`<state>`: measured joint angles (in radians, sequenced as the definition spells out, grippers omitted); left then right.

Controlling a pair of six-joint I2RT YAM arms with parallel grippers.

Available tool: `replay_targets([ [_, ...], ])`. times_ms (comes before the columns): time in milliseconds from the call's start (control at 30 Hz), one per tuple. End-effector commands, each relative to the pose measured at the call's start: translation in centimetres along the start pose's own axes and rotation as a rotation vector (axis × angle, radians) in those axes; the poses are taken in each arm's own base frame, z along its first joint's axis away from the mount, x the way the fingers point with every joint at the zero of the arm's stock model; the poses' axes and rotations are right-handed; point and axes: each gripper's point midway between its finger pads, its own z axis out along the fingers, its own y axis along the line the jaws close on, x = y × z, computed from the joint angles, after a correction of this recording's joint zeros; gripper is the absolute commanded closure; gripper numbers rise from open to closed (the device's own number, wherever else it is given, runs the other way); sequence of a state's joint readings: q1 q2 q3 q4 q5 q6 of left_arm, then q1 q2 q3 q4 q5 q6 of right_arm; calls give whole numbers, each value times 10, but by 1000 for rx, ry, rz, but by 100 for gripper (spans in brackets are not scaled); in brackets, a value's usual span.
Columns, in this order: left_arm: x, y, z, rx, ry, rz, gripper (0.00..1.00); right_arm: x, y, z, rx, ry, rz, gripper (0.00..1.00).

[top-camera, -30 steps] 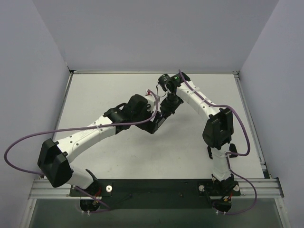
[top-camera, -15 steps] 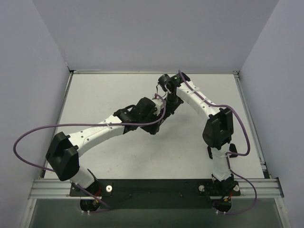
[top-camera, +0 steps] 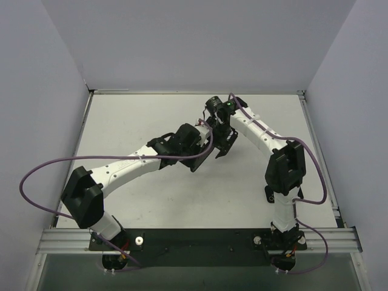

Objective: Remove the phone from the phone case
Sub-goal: Adjust the phone.

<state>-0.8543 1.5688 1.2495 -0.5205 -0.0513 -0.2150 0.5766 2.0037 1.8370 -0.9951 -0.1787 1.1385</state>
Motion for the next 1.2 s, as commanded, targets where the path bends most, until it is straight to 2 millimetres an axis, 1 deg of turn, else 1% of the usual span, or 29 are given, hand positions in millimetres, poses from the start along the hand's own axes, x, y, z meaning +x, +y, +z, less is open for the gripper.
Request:
replay_targets([
  [0, -38, 4, -23, 44, -139, -67, 100, -10, 9, -53, -219, -83, -112, 13],
  [33, -40, 4, -29, 73, -150, -83, 100, -15, 15, -60, -266, -99, -131, 11],
  [67, -35, -3, -31, 146, -133, -97, 100, -23, 15, -67, -295, -118, -154, 11],
  [100, -39, 6, -34, 167, -147, -144, 100, -28, 14, -79, -320, -148, -195, 11],
  [133, -43, 7, -42, 198, -167, -168, 100, -34, 13, -87, -337, -180, -215, 11],
  [167, -39, 3, -45, 262, -158, -197, 100, -39, 12, -93, -348, -207, -231, 11],
  [200, -47, 13, -50, 283, -190, -261, 100, -49, 5, -105, -362, -246, -230, 11],
  [233, -53, 14, -60, 321, -224, -287, 100, -54, 1, -102, -367, -260, -227, 11],
  [267, -47, 8, -64, 398, -211, -314, 100, -55, 0, -104, -402, -256, -229, 12],
  [300, -58, 9, -71, 438, -256, -368, 100, -63, -8, -116, -441, -286, -205, 12],
  [333, -65, 20, -81, 459, -297, -408, 100, -71, -3, -119, -501, -313, -194, 12],
  [367, -65, 11, -91, 552, -300, -422, 100, -63, -12, -103, -517, -269, -195, 14],
  [400, -75, 11, -97, 619, -365, -473, 100, -61, -15, -112, -574, -293, -203, 15],
  [433, -77, 10, -107, 667, -401, -493, 100, -71, -8, -122, -653, -360, -213, 16],
  [467, -78, 5, -115, 725, -411, -502, 100, -64, -18, -103, -649, -351, -216, 17],
  [500, -82, 1, -122, 767, -435, -520, 100, -59, -18, -116, -713, -391, -238, 18],
  [533, -83, -1, -125, 789, -443, -524, 100, -65, -6, -132, -817, -459, -242, 20],
  [567, -85, -4, -130, 817, -451, -527, 100, -58, -15, -114, -823, -438, -226, 22],
  [600, -94, -7, -142, 865, -497, -533, 100, -52, -10, -129, -907, -449, -243, 24],
  [633, -94, -8, -144, 886, -507, -543, 100, -49, -1, -142, -1004, -459, -285, 27],
  [667, -96, -9, -149, 908, -519, -544, 100, -47, 0, -147, -1053, -423, -280, 30],
  [700, -101, -11, -157, 931, -546, -537, 100, -37, 3, -145, -1091, -350, -301, 34],
  [733, -100, -11, -157, 935, -549, -541, 100, -39, 9, -151, -1138, -355, -308, 39],
  [767, -102, -11, -159, 942, -557, -545, 100, -38, 12, -153, -1171, -327, -266, 40],
  [833, -103, -11, -159, 954, -568, -548, 100, -37, 18, -162, -1271, -342, -267, 43],
  [900, -105, -11, -160, 969, -569, -562, 100, -36, 23, -173, -1348, -340, -250, 44],
  [1067, -107, -11, -162, 978, -575, -570, 100, -36, 33, -189, -1468, -313, -224, 49],
  [1100, -107, -11, -161, 979, -572, -573, 100, -36, 35, -202, -1527, -318, -217, 52],
  [1167, -108, -10, -161, 976, -575, -582, 100, -39, 37, -204, -1554, -311, -192, 52],
])
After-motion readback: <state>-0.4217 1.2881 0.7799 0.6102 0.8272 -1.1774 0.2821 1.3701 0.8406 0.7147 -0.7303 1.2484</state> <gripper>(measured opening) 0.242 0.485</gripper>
